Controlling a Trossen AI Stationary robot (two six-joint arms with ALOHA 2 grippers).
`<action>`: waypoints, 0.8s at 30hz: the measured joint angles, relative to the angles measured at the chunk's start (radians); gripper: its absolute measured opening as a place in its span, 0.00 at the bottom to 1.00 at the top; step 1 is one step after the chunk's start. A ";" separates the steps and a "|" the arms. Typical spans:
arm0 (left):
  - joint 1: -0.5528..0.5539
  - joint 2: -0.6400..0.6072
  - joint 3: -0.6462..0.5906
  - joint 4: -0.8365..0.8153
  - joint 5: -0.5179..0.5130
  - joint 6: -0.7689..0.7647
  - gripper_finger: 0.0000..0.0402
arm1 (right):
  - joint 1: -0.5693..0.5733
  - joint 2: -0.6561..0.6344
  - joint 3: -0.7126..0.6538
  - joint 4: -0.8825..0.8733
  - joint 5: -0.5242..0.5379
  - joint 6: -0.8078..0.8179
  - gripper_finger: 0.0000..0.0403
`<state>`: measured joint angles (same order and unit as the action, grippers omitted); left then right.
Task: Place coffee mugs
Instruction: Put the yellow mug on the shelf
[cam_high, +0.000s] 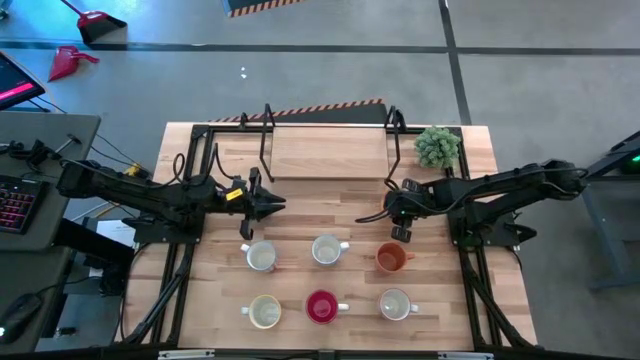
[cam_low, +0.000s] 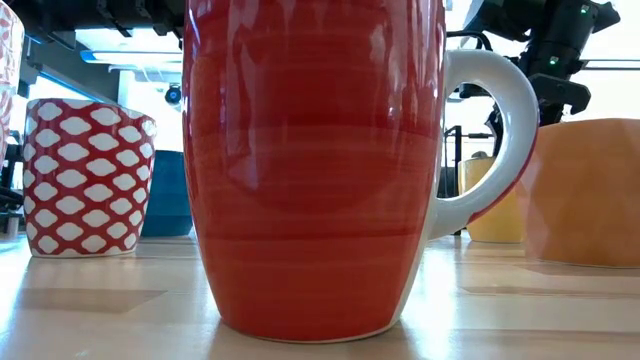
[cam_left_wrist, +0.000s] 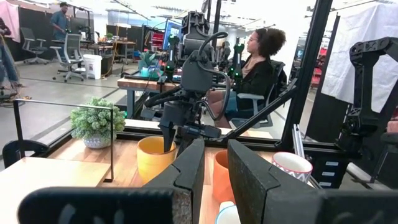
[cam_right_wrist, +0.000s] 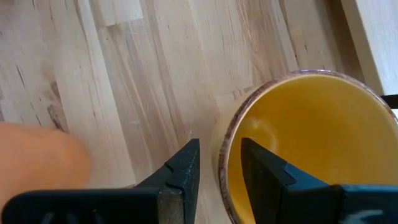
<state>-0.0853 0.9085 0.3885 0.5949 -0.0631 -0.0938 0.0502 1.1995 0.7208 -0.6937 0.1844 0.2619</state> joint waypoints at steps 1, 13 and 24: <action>0.000 0.000 0.000 0.000 0.000 0.000 0.15 | 0.000 0.000 0.000 0.000 0.000 0.000 0.23; 0.000 0.000 0.000 0.000 0.000 0.001 0.15 | 0.000 0.000 0.000 -0.006 0.000 0.025 0.19; 0.000 0.000 0.000 0.000 0.000 0.001 0.15 | 0.008 0.000 0.000 0.001 0.028 0.038 0.01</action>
<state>-0.0853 0.9085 0.3885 0.5945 -0.0628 -0.0932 0.0584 1.1995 0.7208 -0.6930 0.2119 0.2995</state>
